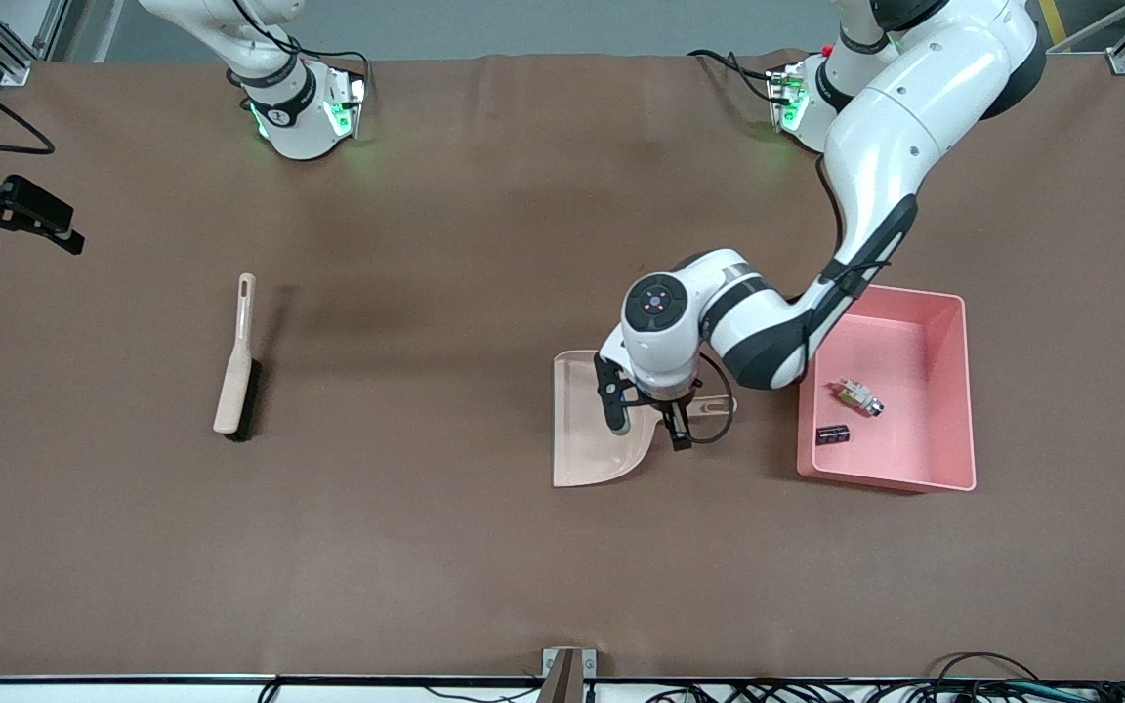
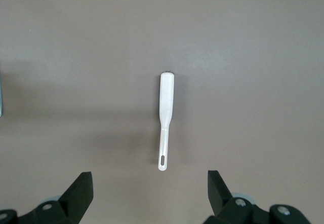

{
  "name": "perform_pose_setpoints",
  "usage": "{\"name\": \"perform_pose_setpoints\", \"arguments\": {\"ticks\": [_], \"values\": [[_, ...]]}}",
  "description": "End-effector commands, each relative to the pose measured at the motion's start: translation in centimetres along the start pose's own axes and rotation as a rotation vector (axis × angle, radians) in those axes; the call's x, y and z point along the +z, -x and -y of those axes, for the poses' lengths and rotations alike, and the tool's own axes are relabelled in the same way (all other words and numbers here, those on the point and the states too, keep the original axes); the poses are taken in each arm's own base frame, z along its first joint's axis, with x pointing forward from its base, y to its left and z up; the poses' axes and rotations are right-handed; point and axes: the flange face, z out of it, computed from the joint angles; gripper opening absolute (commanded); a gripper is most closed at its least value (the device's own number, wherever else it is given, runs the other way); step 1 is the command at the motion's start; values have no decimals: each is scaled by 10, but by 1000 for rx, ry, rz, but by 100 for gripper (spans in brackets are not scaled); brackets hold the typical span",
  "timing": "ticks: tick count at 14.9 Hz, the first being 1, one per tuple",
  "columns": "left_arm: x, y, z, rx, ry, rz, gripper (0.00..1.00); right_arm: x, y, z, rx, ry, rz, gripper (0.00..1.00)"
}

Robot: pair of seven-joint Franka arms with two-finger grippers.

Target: Clean e-waste and dump in bin

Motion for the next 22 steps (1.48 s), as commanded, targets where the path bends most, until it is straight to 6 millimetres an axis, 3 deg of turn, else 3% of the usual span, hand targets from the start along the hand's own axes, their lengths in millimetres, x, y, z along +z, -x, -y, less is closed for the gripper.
{"name": "perform_pose_setpoints", "arguments": {"ticks": [1,3,6,8,11,12,14,16,18,22], "values": [[-67,63,64,-179,13,-25,100,-7,-4,-3,11,18,0,100],[-90,121,108,-326,96,-60,100,-8,-5,-2,14,18,-3,100],[-167,200,141,-505,104,-112,100,-8,-5,-2,15,18,-3,100],[-204,274,166,-630,108,-87,100,-7,-4,-1,12,21,1,100],[-266,368,169,-789,99,16,100,-9,-4,-1,-2,111,4,100],[-283,387,164,-850,91,44,100,-9,-4,-1,1,116,4,100],[-302,397,151,-951,103,71,100,-8,-4,-7,15,99,3,100],[-304,387,146,-1181,180,35,100,-7,-3,-12,32,40,5,100],[-286,375,154,-1322,224,1,100,-6,-1,-16,31,24,13,100],[-277,365,163,-1315,254,-84,100,-7,-2,-14,25,32,11,100]]}}
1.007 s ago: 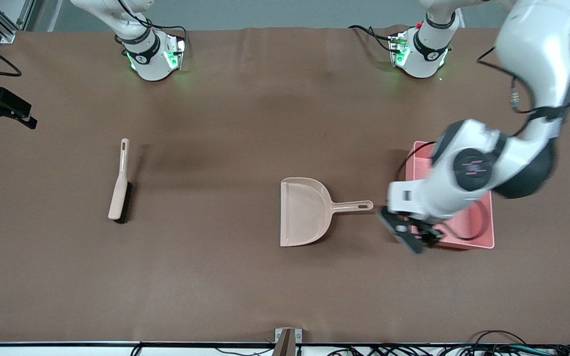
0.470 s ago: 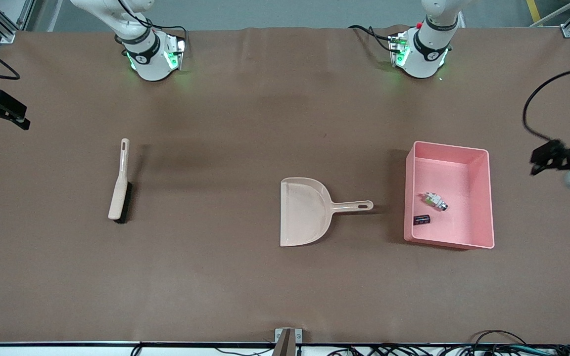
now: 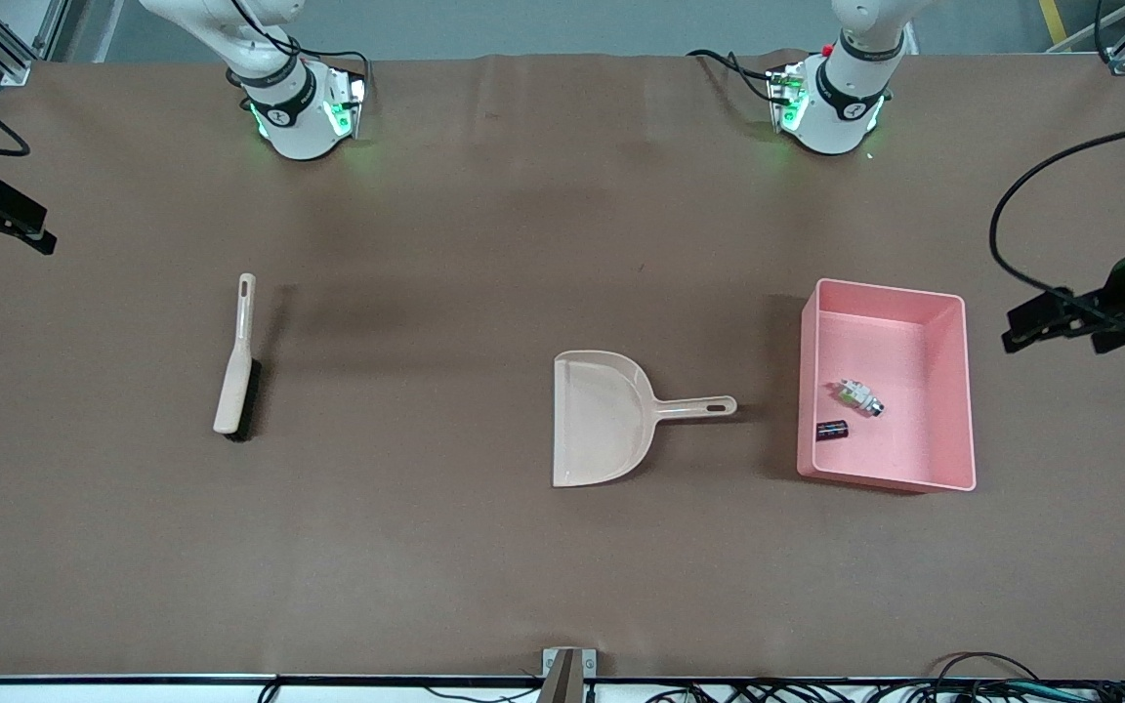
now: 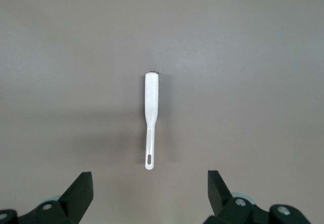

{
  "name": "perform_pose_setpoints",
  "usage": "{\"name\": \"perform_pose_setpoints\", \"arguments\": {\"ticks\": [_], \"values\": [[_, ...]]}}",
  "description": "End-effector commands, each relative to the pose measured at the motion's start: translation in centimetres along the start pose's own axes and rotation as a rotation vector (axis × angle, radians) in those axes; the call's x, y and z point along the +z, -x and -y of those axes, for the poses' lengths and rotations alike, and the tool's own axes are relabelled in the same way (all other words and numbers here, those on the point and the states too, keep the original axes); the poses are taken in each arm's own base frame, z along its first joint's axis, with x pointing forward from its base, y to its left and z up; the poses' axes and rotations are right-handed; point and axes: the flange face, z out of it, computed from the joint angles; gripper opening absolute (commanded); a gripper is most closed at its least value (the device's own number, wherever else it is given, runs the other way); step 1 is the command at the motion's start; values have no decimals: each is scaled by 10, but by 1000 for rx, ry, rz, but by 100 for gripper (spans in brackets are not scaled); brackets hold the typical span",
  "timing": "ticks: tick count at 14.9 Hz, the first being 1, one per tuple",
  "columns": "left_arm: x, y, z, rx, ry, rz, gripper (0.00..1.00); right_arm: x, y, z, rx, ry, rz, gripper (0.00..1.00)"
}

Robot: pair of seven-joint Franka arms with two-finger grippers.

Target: Clean e-waste and dump in bin

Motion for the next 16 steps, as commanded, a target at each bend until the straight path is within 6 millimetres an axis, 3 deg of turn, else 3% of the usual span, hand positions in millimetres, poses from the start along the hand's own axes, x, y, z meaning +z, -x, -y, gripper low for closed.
{"name": "perform_pose_setpoints", "arguments": {"ticks": [1,2,6,7,8,10,12,16], "values": [[1,0,-7,6,26,-4,100,-3,0,0,1,-15,0,100],[1,1,-14,18,18,2,100,-3,0,0,1,-15,2,100],[9,-1,14,23,16,23,100,-3,0,0,1,-15,2,100],[-4,7,14,53,-37,19,100,-2,0,0,1,-15,5,100],[-12,10,30,49,-46,9,100,-2,0,0,1,-15,5,100],[-16,17,43,28,-46,9,100,-2,0,0,3,-15,5,100],[-31,37,34,6,-65,-7,100,-2,0,0,1,-15,7,100],[-26,45,18,18,-85,-11,100,-2,0,0,3,-15,7,100]]}}
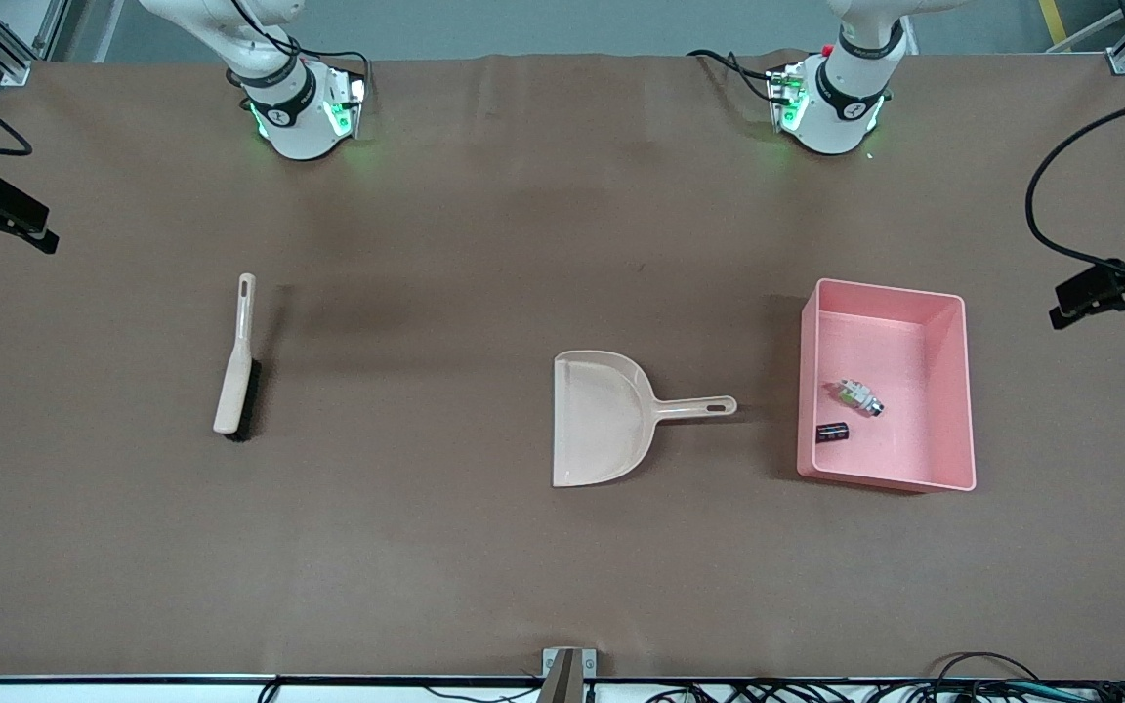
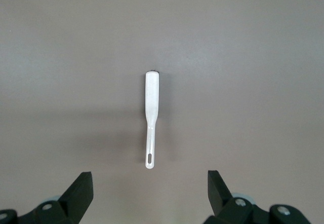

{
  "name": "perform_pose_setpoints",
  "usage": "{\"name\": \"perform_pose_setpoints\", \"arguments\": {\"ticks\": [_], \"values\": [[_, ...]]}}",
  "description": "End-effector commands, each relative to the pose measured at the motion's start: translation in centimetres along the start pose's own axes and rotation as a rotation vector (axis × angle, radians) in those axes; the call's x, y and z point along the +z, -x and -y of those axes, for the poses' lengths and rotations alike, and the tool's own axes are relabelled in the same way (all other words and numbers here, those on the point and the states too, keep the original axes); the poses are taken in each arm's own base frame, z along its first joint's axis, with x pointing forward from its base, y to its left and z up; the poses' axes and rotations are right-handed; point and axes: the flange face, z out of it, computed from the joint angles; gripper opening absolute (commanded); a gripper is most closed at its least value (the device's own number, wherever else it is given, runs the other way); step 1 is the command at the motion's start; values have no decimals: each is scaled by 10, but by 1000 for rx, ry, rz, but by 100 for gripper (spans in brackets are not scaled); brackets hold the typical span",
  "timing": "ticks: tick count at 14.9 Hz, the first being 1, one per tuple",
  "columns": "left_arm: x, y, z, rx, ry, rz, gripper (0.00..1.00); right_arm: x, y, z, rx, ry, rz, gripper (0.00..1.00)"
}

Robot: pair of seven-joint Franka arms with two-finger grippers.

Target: Clean e-waste and dump in bin

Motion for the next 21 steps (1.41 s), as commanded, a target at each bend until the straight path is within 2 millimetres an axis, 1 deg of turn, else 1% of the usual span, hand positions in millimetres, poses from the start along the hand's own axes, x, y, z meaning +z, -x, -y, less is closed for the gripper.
{"name": "perform_pose_setpoints", "arguments": {"ticks": [1,3,6,11,13,17,18,19,21], "values": [[6,11,-15,11,-1,-7,100,-3,0,-1,4,-15,2,100],[9,13,-16,25,-2,-13,100,-3,0,-1,4,-15,2,100],[5,24,-14,22,-1,-13,100,-3,0,-1,3,-15,2,100],[7,26,-12,26,-1,-8,100,-2,-1,1,0,-15,4,100],[10,35,-13,29,0,-11,100,-3,0,0,1,-15,2,100],[9,39,-9,81,-2,-9,100,-3,0,1,0,-15,2,100],[7,44,-8,83,0,-11,100,-2,-1,0,1,-15,4,100],[11,46,-8,81,1,-2,100,-2,-1,0,1,-15,4,100],[9,49,-7,81,1,-5,100,-2,-1,0,1,-15,4,100]]}}
